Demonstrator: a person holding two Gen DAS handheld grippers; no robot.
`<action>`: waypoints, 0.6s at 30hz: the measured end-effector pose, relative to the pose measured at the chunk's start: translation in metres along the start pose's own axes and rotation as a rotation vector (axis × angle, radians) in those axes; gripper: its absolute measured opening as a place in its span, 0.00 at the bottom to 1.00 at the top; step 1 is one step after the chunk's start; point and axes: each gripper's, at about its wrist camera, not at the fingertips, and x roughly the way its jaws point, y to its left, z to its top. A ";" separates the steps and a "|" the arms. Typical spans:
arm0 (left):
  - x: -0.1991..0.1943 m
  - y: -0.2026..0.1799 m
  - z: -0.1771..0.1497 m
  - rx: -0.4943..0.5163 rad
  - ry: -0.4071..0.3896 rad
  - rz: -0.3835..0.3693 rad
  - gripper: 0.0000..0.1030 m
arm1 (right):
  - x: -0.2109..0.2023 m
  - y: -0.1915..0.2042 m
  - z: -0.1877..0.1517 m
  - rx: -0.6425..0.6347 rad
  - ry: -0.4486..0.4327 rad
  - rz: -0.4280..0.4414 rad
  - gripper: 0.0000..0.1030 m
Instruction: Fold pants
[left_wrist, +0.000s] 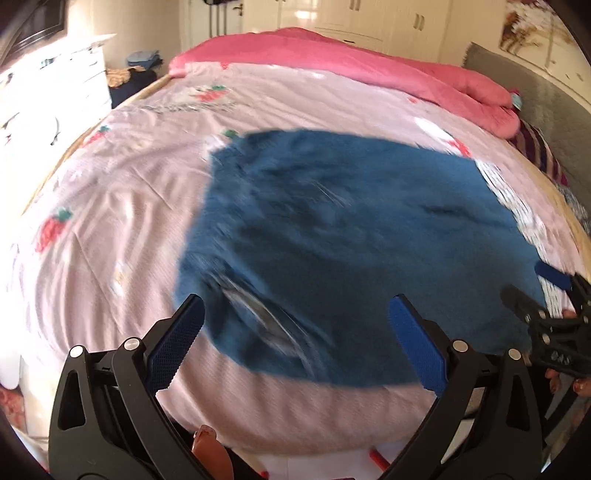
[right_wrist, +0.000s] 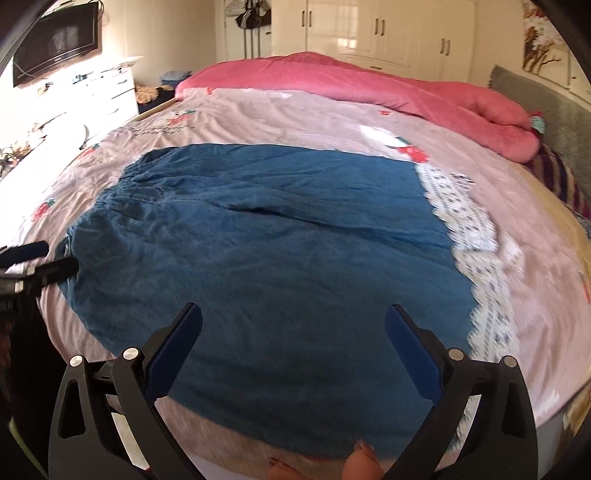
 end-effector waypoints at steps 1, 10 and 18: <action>0.002 0.007 0.008 -0.011 -0.009 0.012 0.91 | 0.003 0.002 0.005 -0.015 0.005 0.012 0.96; 0.063 0.050 0.092 0.045 0.005 0.086 0.91 | 0.046 0.000 0.066 -0.051 0.083 0.160 0.96; 0.134 0.063 0.133 0.067 0.072 0.014 0.70 | 0.104 -0.002 0.128 -0.113 0.120 0.162 0.96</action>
